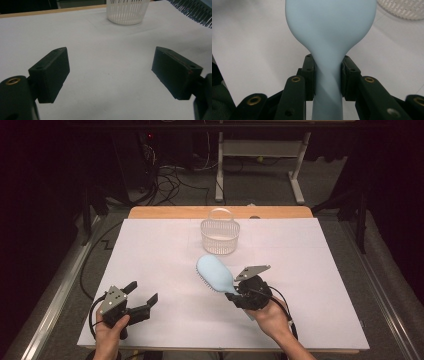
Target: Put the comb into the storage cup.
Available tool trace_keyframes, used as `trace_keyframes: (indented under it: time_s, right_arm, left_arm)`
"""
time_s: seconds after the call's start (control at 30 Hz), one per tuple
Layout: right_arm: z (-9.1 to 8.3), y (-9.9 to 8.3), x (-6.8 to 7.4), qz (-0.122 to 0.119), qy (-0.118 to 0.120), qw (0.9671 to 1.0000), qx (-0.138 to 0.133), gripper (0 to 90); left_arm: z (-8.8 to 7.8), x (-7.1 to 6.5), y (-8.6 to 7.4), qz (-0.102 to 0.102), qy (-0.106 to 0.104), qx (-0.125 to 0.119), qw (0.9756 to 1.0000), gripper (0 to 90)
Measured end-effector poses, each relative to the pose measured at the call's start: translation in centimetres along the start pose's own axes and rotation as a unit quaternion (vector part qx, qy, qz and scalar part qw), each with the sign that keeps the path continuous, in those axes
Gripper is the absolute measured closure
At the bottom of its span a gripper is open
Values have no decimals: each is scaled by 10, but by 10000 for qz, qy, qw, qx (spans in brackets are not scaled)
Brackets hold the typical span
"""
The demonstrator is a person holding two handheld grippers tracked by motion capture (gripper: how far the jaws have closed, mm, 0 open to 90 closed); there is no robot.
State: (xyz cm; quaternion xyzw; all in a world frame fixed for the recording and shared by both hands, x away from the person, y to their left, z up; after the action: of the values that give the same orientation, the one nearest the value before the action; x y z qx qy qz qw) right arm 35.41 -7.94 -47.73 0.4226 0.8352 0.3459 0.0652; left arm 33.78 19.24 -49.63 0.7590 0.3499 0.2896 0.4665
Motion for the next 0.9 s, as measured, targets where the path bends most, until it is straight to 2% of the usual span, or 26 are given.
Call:
trace_keyframes:
  time_s: [0.2, 0.5, 0.7, 0.9]
  right_arm:
    - [-9, -1, 3, 9, 115, 9996, -264, 708]
    - [-21, -6, 7, 10, 279, 9980, -558, 708]
    - [-24, -7, 6, 64, 345, 9969, -698, 708]
    - [-19, -10, 4, 130, 356, 9971, -665, 707]
  left_arm:
    - [0, -4, 8, 31, -72, -89, 9999, 154]
    - [6, -15, 18, 60, -393, -151, 9991, 154]
    - [12, -19, 23, 97, -487, -153, 9986, 154]
    - [19, -29, 30, 223, -635, -148, 9976, 154]
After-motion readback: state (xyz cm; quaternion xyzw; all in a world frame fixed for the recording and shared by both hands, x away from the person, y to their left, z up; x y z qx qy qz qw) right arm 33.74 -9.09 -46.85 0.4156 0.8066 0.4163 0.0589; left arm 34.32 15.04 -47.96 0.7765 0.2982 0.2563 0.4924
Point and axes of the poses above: each handheld gripper's, and its own axes: z roughly forward along the jaws, y roughly out of its top, x roughly to its left, the point moved 10 cm from there along z, roughly forward along the jaws, and after that the axes turned 13 degrees about z, right-handed, at the moved point
